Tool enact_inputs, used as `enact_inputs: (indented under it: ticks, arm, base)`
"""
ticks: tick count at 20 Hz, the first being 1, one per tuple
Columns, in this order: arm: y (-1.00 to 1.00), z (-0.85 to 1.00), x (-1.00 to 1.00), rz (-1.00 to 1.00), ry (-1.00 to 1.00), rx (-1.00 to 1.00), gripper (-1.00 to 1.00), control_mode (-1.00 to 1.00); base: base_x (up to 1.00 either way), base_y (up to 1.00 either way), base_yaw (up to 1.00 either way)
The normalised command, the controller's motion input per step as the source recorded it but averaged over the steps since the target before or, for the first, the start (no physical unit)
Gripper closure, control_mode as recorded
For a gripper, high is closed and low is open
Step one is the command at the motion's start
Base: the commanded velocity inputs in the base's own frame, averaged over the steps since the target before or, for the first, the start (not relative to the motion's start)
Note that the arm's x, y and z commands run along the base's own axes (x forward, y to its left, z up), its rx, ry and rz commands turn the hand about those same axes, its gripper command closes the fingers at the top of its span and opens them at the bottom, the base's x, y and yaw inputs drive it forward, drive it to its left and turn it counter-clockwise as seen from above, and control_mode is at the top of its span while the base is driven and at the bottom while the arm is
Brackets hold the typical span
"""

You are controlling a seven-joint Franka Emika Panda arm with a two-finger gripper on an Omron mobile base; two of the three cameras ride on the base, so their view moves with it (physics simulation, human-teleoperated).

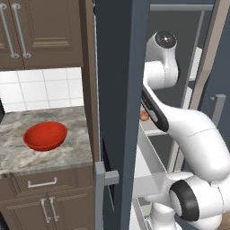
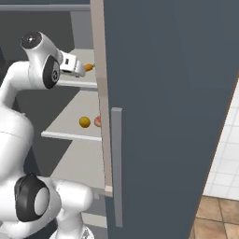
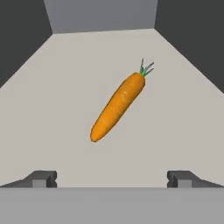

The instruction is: Take the lemon, peach, and carrot from the freezer and place them in the bowl on the counter.

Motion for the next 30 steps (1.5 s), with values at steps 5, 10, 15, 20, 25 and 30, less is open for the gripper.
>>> enact_inputs:
  ticks: [5, 10, 15, 20, 25, 30]
  arm:
    - [0.00, -0.19, 0.61, 0.00, 0.00, 0.00, -1.00, -1.00]
    - [0.00, -0.13, 0.32, 0.00, 0.01, 0.00, -1.00, -1.00]
    - [0.00, -0.15, 0.37, 0.00, 0.02, 0.00, -1.00, -1.00]
    - [0.01, -0.05, 0.31, 0.00, 0.03, 0.00, -1.00, -1.00]
    - [0.00, -0.10, 0.17, 0.00, 0.04, 0.00, -1.00, -1.00]
    - [0.00, -0.32, 0.05, 0.00, 0.05, 0.00, 1.00, -1.00]
  base:
    - [0.00, 0.00, 0.00]
    - [0.00, 0.00, 0.00]
    - [0.00, 0.00, 0.00]
    - [0.00, 0.00, 0.00]
    - [0.00, 0.00, 0.00]
    - [0.00, 0.00, 0.00]
